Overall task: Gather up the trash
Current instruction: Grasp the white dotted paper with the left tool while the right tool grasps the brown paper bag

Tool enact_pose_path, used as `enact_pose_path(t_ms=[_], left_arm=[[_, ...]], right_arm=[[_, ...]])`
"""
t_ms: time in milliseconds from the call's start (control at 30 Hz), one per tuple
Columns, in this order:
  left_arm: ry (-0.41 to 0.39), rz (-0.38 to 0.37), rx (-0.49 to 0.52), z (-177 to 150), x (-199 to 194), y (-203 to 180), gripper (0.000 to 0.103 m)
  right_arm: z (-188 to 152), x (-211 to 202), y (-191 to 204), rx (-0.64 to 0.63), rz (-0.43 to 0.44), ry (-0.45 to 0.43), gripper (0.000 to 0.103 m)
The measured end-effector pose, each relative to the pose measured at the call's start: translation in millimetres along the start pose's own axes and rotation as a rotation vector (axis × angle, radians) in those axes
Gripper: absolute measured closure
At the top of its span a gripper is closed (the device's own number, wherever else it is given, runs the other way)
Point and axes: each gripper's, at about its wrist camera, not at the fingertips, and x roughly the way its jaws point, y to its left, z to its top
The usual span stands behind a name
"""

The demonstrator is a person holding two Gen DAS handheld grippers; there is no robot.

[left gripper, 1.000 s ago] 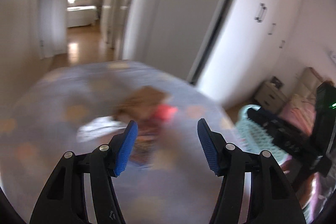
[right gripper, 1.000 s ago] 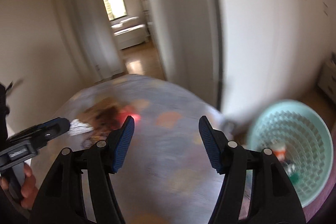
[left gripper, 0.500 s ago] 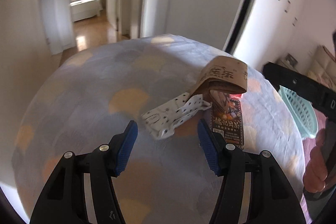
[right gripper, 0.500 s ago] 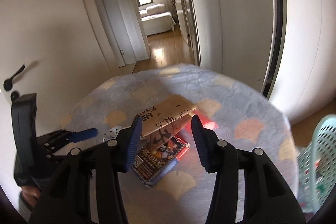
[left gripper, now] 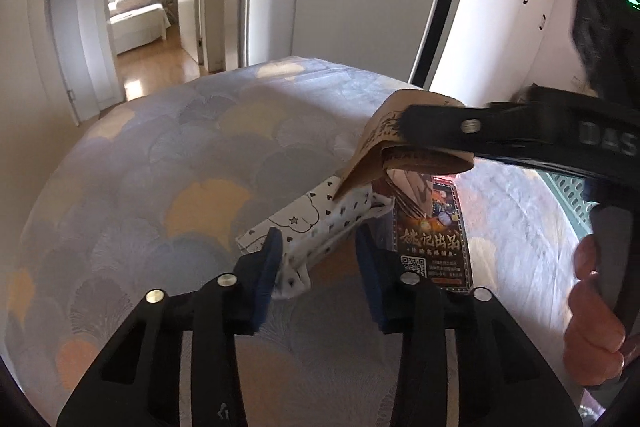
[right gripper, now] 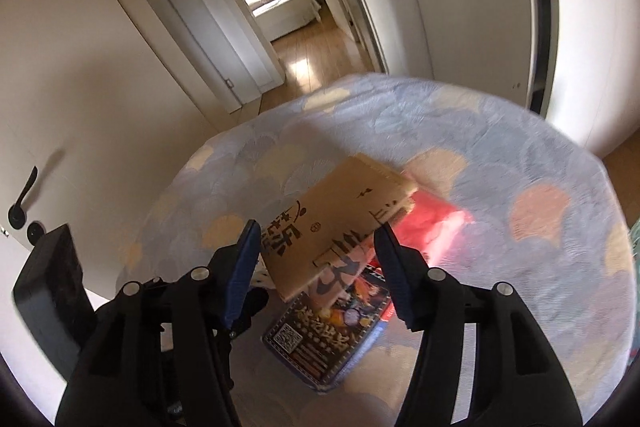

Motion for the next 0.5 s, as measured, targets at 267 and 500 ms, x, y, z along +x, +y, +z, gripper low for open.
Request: enact_pose_path(t_ms=[267,500], left_arm=[[0.004,0.010,0.041,-5,-2,-10,0.092],[-0.010,-0.009,-0.003,-10,-17,-13,0.098]], right_arm=[[1,-2,1,-0.018,0.029,-0.004,0.086],[-2,-29,5,-0.061,0.016,-0.058,0.100]])
